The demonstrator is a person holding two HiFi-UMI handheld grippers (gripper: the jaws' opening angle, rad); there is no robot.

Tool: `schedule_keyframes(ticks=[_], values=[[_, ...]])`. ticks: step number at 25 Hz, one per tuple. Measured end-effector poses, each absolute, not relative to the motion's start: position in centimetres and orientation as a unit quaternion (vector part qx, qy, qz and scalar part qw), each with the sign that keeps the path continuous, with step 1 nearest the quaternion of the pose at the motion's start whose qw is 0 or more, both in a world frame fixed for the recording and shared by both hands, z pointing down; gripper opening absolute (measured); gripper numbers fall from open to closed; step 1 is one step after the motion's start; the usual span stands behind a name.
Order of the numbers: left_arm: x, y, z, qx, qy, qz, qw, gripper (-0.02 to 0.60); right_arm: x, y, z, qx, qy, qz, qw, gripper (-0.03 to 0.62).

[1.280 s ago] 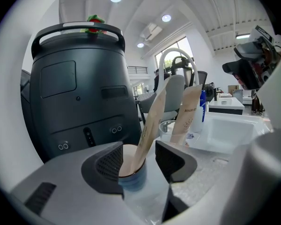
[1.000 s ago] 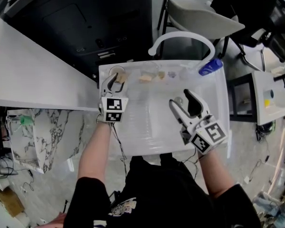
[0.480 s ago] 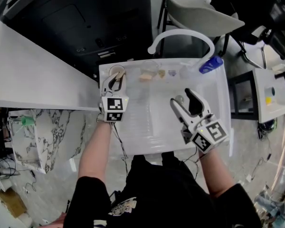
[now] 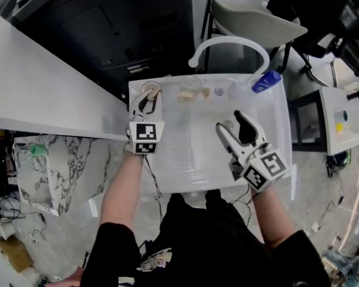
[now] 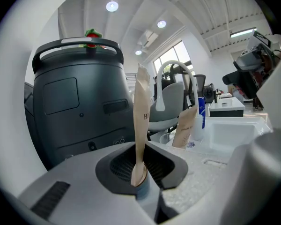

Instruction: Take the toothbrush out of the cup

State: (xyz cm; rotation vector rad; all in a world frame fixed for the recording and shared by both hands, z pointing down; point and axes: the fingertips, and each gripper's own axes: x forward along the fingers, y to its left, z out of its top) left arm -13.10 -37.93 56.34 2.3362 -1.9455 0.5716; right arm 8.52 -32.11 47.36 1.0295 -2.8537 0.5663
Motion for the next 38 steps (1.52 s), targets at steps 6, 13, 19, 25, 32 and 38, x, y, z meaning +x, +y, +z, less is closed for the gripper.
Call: schedule_keyframes(ticks=[6, 13, 19, 25, 32, 38], values=[[-13.0, -36.9, 53.8, 0.756, -0.633, 0.166, 0.008, 0.046, 8.4, -31.5, 46.8, 0.331, -0.926, 0.181, 0.022, 0.268], [-11.9, -35.4, 49.9, 0.762, -0.632, 0.138, -0.017, 0.044, 8.1, -30.8, 46.0, 0.326, -0.928, 0.178, 0.014, 0.267], [-11.5, -33.4, 46.7, 0.765, -0.632, 0.12, -0.031, 0.044, 7.6, -30.0, 45.3, 0.321, -0.931, 0.174, 0.004, 0.267], [-11.2, -30.9, 43.9, 0.765, -0.635, 0.109, -0.024, 0.043, 6.9, -28.9, 44.3, 0.317, -0.933, 0.168, -0.003, 0.265], [-10.5, -27.4, 40.8, 0.761, -0.641, 0.089, -0.036, 0.043, 6.5, -27.1, 43.0, 0.312, -0.937, 0.156, -0.015, 0.264], [-10.4, -24.5, 38.9, 0.76, -0.645, 0.077, -0.034, 0.043, 5.9, -25.8, 42.0, 0.307, -0.94, 0.145, -0.021, 0.264]])
